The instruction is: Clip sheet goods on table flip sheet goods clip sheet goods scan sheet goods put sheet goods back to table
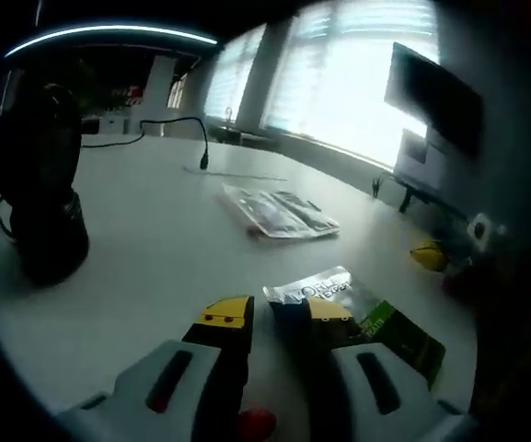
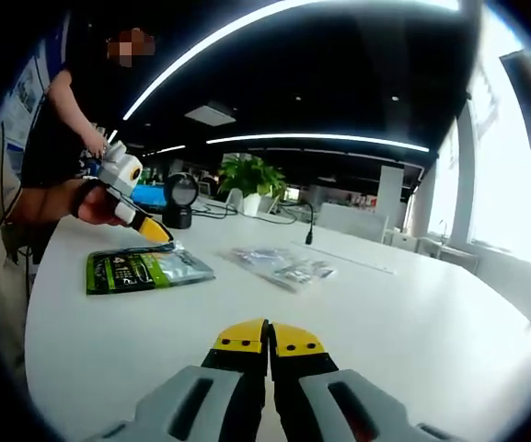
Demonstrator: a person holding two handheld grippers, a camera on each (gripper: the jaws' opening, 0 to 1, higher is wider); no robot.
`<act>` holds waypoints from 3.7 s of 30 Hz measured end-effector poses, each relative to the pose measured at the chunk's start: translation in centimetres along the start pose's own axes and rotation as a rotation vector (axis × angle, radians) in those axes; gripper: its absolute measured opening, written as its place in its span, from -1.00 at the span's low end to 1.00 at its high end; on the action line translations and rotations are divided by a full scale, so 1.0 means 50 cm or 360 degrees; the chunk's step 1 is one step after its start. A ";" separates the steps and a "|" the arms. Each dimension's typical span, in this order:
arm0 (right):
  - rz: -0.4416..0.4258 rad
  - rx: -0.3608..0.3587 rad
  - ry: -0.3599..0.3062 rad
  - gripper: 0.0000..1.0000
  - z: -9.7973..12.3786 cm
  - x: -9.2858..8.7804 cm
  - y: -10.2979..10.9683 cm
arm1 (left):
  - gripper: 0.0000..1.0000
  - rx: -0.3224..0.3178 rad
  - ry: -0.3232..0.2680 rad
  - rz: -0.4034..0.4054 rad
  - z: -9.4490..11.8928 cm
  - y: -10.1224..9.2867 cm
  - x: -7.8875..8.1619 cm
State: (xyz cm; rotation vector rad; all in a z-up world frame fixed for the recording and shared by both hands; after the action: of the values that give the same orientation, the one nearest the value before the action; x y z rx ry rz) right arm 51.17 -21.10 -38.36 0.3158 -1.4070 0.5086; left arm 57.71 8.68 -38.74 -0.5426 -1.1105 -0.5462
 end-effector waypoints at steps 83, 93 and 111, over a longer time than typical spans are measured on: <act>0.0303 0.0577 -0.0216 -0.79 -0.017 0.075 0.314 | -1.00 0.0176 0.0282 0.0123 0.003 -0.053 0.123; 0.0324 0.0626 -0.0179 -0.71 -0.025 0.076 0.355 | -1.00 0.0170 0.0270 0.0106 0.011 -0.061 0.126; 0.0547 0.0545 -0.0114 -0.58 -0.042 0.061 0.404 | -1.00 0.0189 0.0245 0.0097 0.019 -0.070 0.134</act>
State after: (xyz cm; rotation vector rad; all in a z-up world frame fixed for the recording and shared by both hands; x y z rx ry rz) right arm 42.80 -2.37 -37.43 0.3708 -1.4495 1.0348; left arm 57.11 5.77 -31.75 -0.4228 -0.9701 -0.4582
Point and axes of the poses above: the point that each gripper's makers call its tool centre point, and the gripper's own axes: z roughly backward along the fingers, y roughly to its left, x roughly out of its top, the point moved 5 cm from there along z, roughly backward along the fingers, and after that the axes turned 7 degrees about -z, right-handed, at the moved point
